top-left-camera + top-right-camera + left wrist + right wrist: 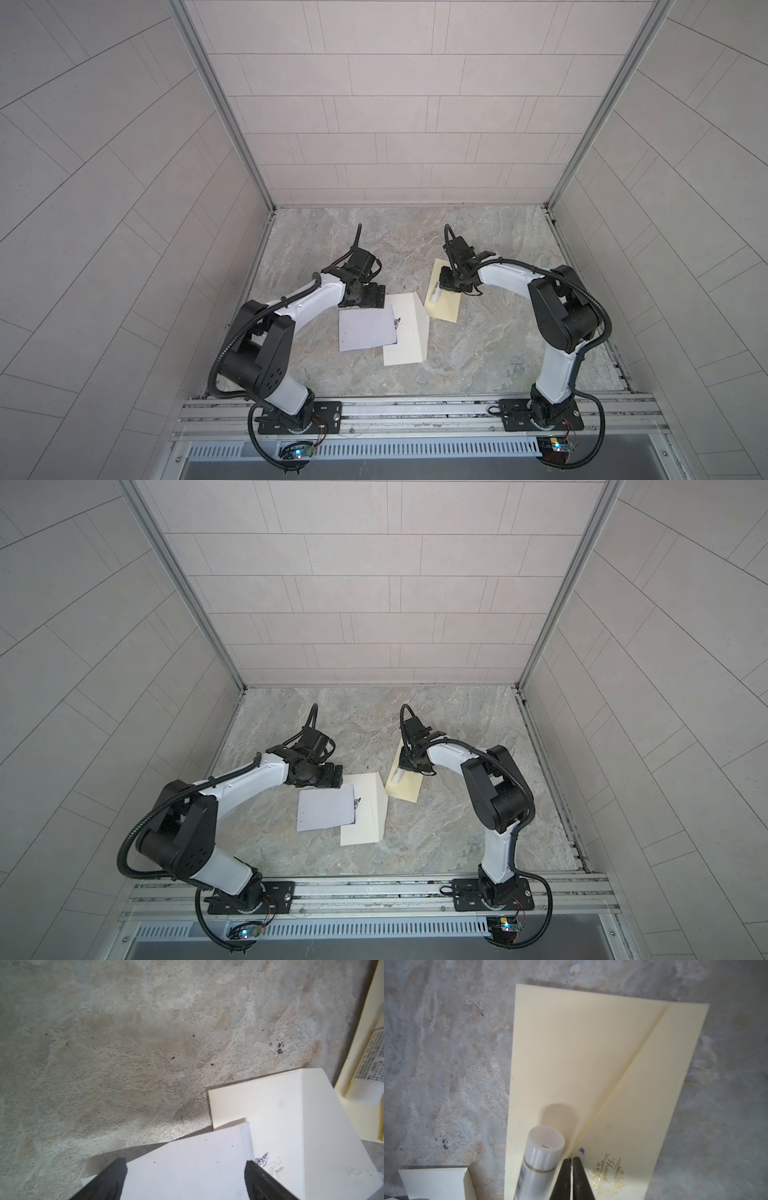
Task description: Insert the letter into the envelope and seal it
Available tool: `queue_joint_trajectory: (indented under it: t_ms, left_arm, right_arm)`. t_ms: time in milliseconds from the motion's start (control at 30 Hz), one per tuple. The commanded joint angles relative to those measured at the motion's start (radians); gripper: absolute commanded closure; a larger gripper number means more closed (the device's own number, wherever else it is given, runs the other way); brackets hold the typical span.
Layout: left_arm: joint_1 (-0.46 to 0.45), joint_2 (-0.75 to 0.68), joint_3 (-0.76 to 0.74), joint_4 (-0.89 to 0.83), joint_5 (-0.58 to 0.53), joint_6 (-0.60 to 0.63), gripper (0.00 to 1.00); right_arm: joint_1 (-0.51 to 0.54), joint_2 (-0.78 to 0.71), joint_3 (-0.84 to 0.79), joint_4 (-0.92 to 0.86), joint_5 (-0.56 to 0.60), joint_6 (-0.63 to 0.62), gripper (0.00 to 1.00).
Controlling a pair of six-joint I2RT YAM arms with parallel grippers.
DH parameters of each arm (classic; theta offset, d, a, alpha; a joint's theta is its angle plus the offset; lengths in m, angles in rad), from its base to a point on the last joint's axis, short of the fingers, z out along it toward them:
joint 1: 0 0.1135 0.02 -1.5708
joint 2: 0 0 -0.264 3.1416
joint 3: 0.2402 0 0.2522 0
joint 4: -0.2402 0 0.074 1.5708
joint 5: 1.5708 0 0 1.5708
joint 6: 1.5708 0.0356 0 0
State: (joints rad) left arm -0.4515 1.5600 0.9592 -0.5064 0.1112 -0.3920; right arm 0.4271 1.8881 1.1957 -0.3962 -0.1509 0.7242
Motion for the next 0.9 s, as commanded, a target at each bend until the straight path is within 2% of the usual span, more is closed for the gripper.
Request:
queue_joint_trajectory:
  t_ms: [0,133,333,500,600,700,800,867]
  left_arm:
    - [0.002,0.001,0.015,-0.012,-0.013,0.004,0.05]
    - [0.002,0.0,0.014,-0.015,-0.017,0.005,0.05]
    - [0.001,0.002,0.018,-0.012,-0.013,0.005,0.05]
    - [0.002,0.008,0.028,-0.004,0.006,0.001,0.05]
    - [0.003,0.006,0.032,-0.001,0.013,-0.001,0.05]
    - [0.004,0.0,0.026,0.008,0.022,0.006,0.05]
    - [0.004,-0.002,0.017,0.016,0.048,0.021,0.05]
    - [0.004,0.001,0.011,0.01,0.063,0.03,0.05]
  right_arm:
    - [0.004,0.042,0.008,-0.016,0.008,0.033,0.91]
    - [0.003,0.064,0.012,-0.041,0.025,0.041,0.91]
    - [0.003,0.019,0.024,-0.074,0.057,0.015,0.91]
    - [0.005,-0.089,-0.003,-0.027,0.101,-0.023,0.9]
    - [0.015,-0.191,-0.046,0.016,0.134,-0.041,0.85]
    - [0.051,-0.259,-0.076,0.036,0.133,-0.071,0.75]
    - [0.118,-0.287,-0.091,0.074,0.046,-0.144,0.66]
    - [0.18,-0.265,-0.076,0.075,-0.092,-0.218,0.61]
